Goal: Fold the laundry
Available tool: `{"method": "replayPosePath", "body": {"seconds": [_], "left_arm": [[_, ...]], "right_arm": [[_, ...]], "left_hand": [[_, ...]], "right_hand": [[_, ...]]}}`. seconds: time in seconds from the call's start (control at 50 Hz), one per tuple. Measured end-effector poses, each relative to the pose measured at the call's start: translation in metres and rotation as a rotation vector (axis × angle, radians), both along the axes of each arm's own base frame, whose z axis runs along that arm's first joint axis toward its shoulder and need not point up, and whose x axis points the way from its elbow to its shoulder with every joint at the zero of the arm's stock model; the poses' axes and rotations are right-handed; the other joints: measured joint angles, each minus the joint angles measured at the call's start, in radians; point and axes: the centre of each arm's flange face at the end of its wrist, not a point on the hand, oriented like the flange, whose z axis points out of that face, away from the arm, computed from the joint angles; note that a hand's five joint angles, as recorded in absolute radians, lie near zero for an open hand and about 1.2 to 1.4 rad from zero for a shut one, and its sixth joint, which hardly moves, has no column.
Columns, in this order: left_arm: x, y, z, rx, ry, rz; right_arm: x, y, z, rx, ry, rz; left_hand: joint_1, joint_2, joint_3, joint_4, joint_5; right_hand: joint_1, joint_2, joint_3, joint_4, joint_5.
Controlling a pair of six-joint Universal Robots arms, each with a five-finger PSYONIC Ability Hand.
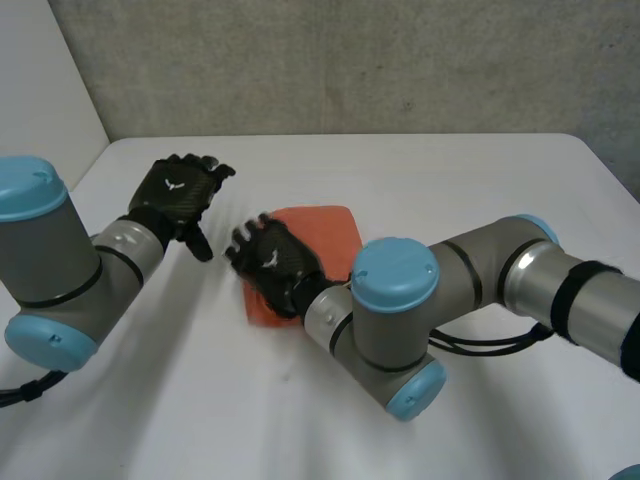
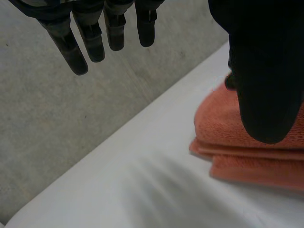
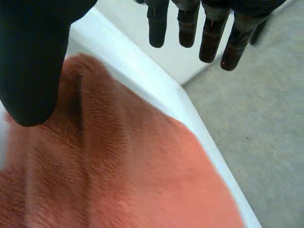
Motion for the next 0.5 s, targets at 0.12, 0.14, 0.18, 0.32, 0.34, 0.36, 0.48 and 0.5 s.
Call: {"method": "replayPosePath", "body": {"seconds": [0.12,0.14,0.18,0.32,0.34,0.36,0.48,0.5], "left_arm": [[-0.011,-0.004,0.012,-0.016,0.062,-0.019],[-0.014,-0.004,0.013,-0.017,0.071,-0.025],[-0.022,-0.003,0.016,-0.016,0.095,-0.043],[-0.074,0.006,-0.016,0.181,0.199,-0.134],[-0.075,0.006,-0.023,0.21,0.19,-0.122],[-0.074,0.005,-0.029,0.229,0.182,-0.111],[-0.066,0.001,-0.057,0.305,0.121,-0.008],[-0.062,0.001,-0.063,0.316,0.103,0.021]], "right_arm": [[-0.033,-0.045,0.044,0.136,-0.19,-0.243],[-0.038,-0.051,0.049,0.16,-0.22,-0.27],[-0.049,-0.061,0.057,0.213,-0.278,-0.317],[-0.089,-0.095,0.051,0.486,-0.331,-0.443],[-0.088,-0.097,0.047,0.501,-0.318,-0.442],[-0.087,-0.098,0.044,0.51,-0.309,-0.441],[-0.08,-0.103,0.02,0.572,-0.246,-0.445],[-0.078,-0.104,0.013,0.591,-0.226,-0.447]], "left_hand": [[0.0,0.0,0.0,0.0,0.0],[0.0,0.0,0.0,0.0,0.0],[0.0,0.0,0.0,0.0,0.0],[0.0,0.0,0.0,0.0,0.0],[0.0,0.0,0.0,0.0,0.0],[0.0,0.0,0.0,0.0,0.0],[0.0,0.0,0.0,0.0,0.0],[0.0,0.0,0.0,0.0,0.0]], "right_hand": [[-0.002,-0.015,-0.02,-0.008,-0.015],[-0.002,-0.015,-0.02,-0.008,-0.015],[-0.002,-0.014,-0.02,-0.008,-0.015],[-0.002,-0.015,-0.02,-0.008,-0.015],[-0.002,-0.015,-0.02,-0.008,-0.015],[-0.002,-0.015,-0.02,-0.008,-0.015],[-0.002,-0.014,-0.02,-0.008,-0.015],[-0.002,-0.014,-0.02,-0.008,-0.015]]}}
